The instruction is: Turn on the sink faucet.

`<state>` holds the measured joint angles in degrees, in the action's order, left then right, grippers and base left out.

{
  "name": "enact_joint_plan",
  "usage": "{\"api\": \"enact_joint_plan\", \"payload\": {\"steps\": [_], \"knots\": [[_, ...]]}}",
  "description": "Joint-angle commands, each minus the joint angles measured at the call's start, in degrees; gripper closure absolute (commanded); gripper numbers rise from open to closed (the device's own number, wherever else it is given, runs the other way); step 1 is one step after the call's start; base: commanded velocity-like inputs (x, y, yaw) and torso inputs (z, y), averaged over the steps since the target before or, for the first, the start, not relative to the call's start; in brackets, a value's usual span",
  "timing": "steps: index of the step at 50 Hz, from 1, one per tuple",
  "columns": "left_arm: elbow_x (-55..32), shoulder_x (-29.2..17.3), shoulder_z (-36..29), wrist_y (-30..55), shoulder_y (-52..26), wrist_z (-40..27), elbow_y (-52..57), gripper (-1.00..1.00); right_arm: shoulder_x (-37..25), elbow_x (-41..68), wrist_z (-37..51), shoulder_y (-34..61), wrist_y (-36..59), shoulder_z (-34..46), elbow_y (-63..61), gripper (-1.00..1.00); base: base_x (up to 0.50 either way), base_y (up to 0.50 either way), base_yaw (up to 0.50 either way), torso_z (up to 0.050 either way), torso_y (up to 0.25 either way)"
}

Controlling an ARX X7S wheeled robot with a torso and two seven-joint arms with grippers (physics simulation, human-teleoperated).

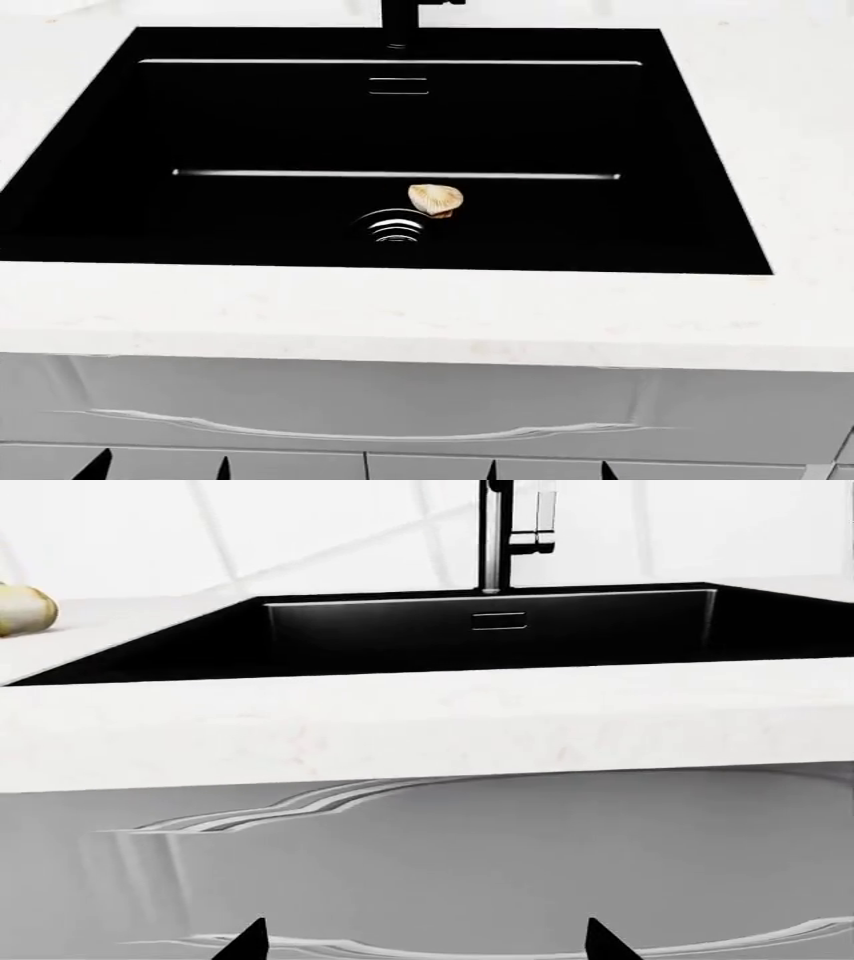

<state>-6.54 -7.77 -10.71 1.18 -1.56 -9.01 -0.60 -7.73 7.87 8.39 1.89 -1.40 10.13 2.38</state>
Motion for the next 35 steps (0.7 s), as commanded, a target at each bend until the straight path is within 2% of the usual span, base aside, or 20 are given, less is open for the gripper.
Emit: {"api": "enact_joint_plan", "payload": {"steps": [1,5,21,22,23,25,28,29,30,31,35], "knots": [[-0.31,-0.23,-0.76,-0.12,-0.35,-0.43,-0.27,-1.00,-0.41,0.44,0.39,0.07,-0.17,0.59,0.13,-1.00,0.00,0.00,0.00,0.050,0.000],[-1.00,-0.39,-0.52,-0.28,-0.06,-0.56,-0.12,-1.00,-0.51,0.57,0.67,0.09,-0.09,0.69,0.08,-1.00,0.00,0.00,0.00,0.050,0.000],[-2.54,-1.06,0.23,0.27,0.85,-2.08,2.25,-1.00,-1.06,1.30,1.54,0.14,0.55,1.07,-0.51,-1.00,0.00,0.00,0.00,0.000,0.000],[0.46,-1.08,0.39,2.31,0.22,-5.26,3.66,-1.00,-1.11,2.29,1.67,-0.23,0.33,0.36,-1.99,-1.00,0.00,0.00,0.00,0.000,0.000],[-2.67,-1.39,1.08,3.10,1.05,-3.61,6.04,-1.00,-1.04,3.24,2.15,-0.22,1.53,-0.26,-3.25,-1.00,0.00,0.00,0.00,0.000,0.000],[-3.38,-1.55,0.99,6.76,0.20,-4.04,9.04,-1.00,-2.20,1.20,3.09,0.26,3.80,0.49,-6.69,-1.00,0.00,0.00,0.00,0.000,0.000],[-7.29,-2.76,2.64,14.99,-1.36,-4.76,16.82,-1.00,-4.64,1.79,4.46,1.64,11.82,-0.59,-18.11,-1.00,0.00,0.00,0.00,0.000,0.000],[-12.33,-1.99,4.24,19.64,-2.75,-4.50,19.05,-1.00,-5.52,1.80,4.72,2.09,14.51,-0.72,-21.11,-1.00,0.00,0.00,0.00,0.000,0.000],[-13.60,-2.41,4.23,22.52,-3.56,-4.66,20.88,-1.00,-6.99,1.65,4.16,3.45,18.72,-0.07,-24.02,-1.00,0.00,0.00,0.00,0.000,0.000],[-11.15,-4.16,2.46,24.29,-4.27,-5.40,24.18,-1.00,-7.12,2.18,4.32,3.76,19.82,-0.53,-24.88,-1.00,0.00,0.00,0.00,0.000,0.000],[-13.21,-6.06,2.71,33.99,-9.15,-7.43,33.60,-1.00,-10.14,3.40,4.71,8.37,28.51,-2.37,-33.22,-1.00,0.00,0.00,0.00,0.000,0.000]]}}
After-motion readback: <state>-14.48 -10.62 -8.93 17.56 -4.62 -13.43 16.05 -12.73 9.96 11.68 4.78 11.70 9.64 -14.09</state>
